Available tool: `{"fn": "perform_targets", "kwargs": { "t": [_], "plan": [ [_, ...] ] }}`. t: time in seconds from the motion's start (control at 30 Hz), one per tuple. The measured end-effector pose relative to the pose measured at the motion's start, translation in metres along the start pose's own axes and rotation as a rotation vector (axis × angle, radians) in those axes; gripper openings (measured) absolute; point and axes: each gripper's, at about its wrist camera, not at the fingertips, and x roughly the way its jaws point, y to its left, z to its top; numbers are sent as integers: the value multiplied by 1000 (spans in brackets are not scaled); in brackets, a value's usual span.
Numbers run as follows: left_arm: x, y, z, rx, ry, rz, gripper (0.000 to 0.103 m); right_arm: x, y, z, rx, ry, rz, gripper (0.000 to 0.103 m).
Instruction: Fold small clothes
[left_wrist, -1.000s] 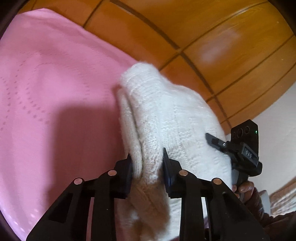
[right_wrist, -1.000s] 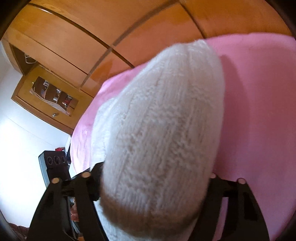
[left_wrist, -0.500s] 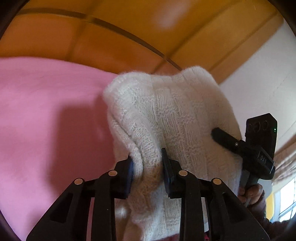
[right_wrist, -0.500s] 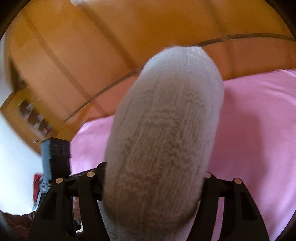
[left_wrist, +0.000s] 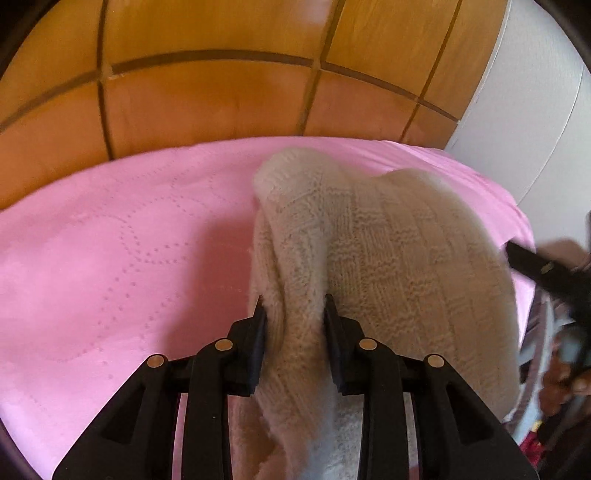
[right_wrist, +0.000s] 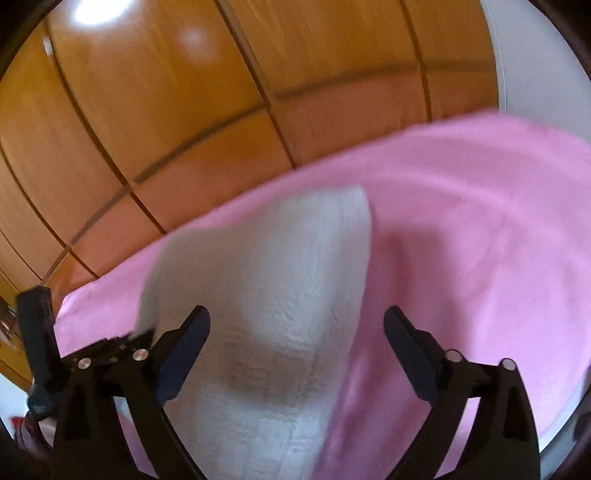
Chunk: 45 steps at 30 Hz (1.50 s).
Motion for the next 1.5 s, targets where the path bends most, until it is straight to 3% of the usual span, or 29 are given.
{"fn": "perform_targets", "kwargs": {
  "t": [0.07, 0.13, 0.2, 0.3, 0.4, 0.43, 0.53, 0.67, 1.17, 1.23, 1.27, 1.5],
  "plan": [
    [1, -2, -4, 11, -9, 47, 29, -18, 5, -2, -43, -49, 1, 68],
    [4, 3, -6, 18, -24, 99, 29, -17, 15, -8, -69, -43, 20, 54],
    [2, 11, -13, -4, -18, 117, 29, 0, 23, -15, -103, 24, 29, 54],
    [4, 26, -14, -35, -7, 130, 29, 32, 40, -37, -241, 48, -136, 61],
    [0, 28, -10, -58, -6, 119, 34, 33, 43, -37, -185, 52, -147, 78],
    [-5, 28, -11, -60, -20, 119, 36, 33, 44, -36, -160, 60, -134, 90],
    [-14, 33, -15, -99, -36, 119, 48, 36, 56, -40, -201, 65, -184, 95],
    [-30, 36, -22, -118, -63, 129, 65, 31, 58, -40, -145, 51, -198, 101],
    [-89, 36, -47, -100, -174, 191, 66, -5, 58, -75, -53, 69, -187, 101],
    [-94, 36, -49, -100, -186, 196, 72, -14, 58, -77, -27, 62, -190, 101],
    [-97, 36, -51, -103, -195, 201, 80, -18, 60, -78, -24, 55, -197, 101],
    [-112, 33, -63, -112, -223, 219, 80, -39, 74, -85, -22, -13, -273, 101]
  ]
}}
